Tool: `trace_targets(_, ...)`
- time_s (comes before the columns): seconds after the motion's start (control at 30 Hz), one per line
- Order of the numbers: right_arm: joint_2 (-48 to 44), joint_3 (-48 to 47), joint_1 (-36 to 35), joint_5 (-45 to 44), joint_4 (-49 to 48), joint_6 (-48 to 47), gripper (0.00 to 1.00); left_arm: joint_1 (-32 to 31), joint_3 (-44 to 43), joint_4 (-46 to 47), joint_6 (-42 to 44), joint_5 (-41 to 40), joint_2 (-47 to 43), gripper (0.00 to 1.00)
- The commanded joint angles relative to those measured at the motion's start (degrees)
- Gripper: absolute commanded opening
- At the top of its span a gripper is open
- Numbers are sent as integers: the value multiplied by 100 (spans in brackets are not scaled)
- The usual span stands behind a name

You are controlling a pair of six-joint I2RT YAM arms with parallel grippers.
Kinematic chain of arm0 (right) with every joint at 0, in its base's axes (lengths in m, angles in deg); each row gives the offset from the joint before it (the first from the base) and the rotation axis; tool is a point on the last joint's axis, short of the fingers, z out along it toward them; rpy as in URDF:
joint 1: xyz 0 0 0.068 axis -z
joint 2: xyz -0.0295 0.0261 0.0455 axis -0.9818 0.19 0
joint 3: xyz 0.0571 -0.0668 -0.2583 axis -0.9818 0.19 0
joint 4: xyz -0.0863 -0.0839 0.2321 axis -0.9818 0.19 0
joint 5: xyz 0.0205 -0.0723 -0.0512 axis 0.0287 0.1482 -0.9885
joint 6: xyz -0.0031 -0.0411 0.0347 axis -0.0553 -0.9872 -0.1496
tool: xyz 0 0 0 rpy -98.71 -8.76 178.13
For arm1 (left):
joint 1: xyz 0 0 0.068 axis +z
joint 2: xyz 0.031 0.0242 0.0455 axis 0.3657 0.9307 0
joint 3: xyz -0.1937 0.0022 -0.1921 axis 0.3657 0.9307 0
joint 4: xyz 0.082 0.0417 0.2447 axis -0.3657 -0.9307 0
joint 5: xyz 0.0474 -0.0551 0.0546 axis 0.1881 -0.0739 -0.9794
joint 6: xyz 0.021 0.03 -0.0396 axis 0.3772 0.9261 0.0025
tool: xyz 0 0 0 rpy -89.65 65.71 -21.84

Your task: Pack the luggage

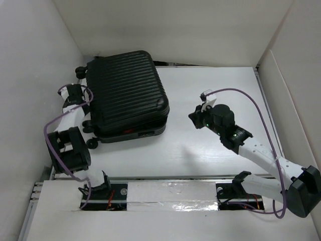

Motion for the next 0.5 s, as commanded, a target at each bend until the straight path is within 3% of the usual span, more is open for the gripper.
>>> trace_targets(0.0,-22,93,262,-21,24,-73,9,-878,454,-141,-165,894,-936,28)
trace_targets(0.13,-39,41,544,-21,507,-99,22,-1994,1304,43,-376,1149,-1640,28)
trace_targets(0.3,-715,768,544,-327,404,182,42,-3593,2264,491,-1200,1710,-2553,28)
trace_targets(0.37,-777,980,718,-486,306,426,44,-4129,2564,720,-1492,1835,-2774,29)
trace_targets(0.4,-769,1103,824,-574,253,507,45,-4715,2590,756,-1684,1809,-2975,30)
trace_targets(0.47,-716,1139,1027,-514,253,647,45,-5280,2267,415,-1713,1486,-3144,31)
